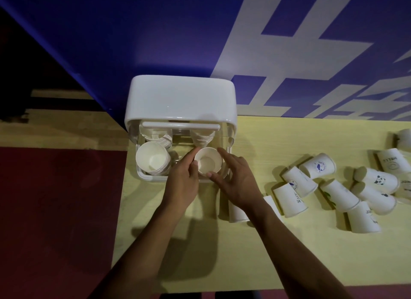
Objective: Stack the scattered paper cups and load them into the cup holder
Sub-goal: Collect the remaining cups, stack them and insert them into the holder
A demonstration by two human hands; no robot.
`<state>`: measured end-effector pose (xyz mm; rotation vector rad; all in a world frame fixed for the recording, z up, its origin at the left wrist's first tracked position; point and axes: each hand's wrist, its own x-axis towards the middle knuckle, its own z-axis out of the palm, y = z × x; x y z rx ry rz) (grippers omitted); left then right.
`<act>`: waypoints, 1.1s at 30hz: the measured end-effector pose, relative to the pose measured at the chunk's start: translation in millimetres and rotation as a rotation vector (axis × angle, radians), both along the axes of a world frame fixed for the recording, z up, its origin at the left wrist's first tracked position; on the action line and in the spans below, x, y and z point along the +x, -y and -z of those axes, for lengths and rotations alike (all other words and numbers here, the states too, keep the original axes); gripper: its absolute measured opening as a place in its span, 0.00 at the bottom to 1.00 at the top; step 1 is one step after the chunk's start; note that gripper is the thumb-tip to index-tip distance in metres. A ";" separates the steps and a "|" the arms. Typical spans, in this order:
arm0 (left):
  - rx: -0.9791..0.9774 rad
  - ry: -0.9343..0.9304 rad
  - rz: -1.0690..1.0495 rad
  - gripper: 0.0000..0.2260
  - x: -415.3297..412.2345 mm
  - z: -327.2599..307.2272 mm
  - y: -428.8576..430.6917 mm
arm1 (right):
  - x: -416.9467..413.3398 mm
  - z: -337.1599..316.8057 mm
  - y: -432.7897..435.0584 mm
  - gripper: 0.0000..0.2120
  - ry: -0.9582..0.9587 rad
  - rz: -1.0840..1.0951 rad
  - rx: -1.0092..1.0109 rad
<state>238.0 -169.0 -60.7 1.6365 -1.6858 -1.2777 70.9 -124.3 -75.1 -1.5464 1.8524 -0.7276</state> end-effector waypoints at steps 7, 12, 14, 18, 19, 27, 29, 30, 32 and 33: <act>-0.009 0.010 -0.024 0.19 5.8 11.7 -0.7 | 8.8 0.5 3.8 0.35 -0.016 -0.009 0.074; -0.031 0.007 -0.035 0.19 9.9 13.4 -1.6 | 12.8 4.4 4.6 0.36 0.001 -0.004 0.096; -0.034 0.015 -0.022 0.19 8.8 11.9 -1.3 | 11.7 3.0 1.4 0.37 0.005 -0.007 0.093; -0.181 0.117 -0.007 0.19 4.7 -9.1 -15.9 | -8.8 -9.0 -18.8 0.36 0.109 0.147 0.069; -0.276 0.130 0.036 0.18 1.4 -16.9 -21.9 | -20.4 -11.9 -27.0 0.33 0.094 0.213 0.062; -0.515 0.521 1.132 0.28 -92.8 -27.5 -4.9 | -125.3 -33.8 -101.5 0.17 -0.031 0.576 0.021; -0.648 0.753 1.391 0.27 -110.9 -16.8 11.8 | -142.8 -36.2 -117.6 0.17 -0.019 0.610 0.034; -0.720 0.819 1.496 0.26 -117.2 -10.4 18.9 | -151.6 -35.2 -125.3 0.17 -0.007 0.632 0.037; -0.811 0.917 1.674 0.26 -125.6 1.7 27.1 | -166.9 -29.6 -139.2 0.18 0.008 0.670 0.036; -0.817 0.957 1.742 0.25 -127.2 5.1 29.4 | -173.0 -26.0 -144.0 0.18 0.020 0.688 0.042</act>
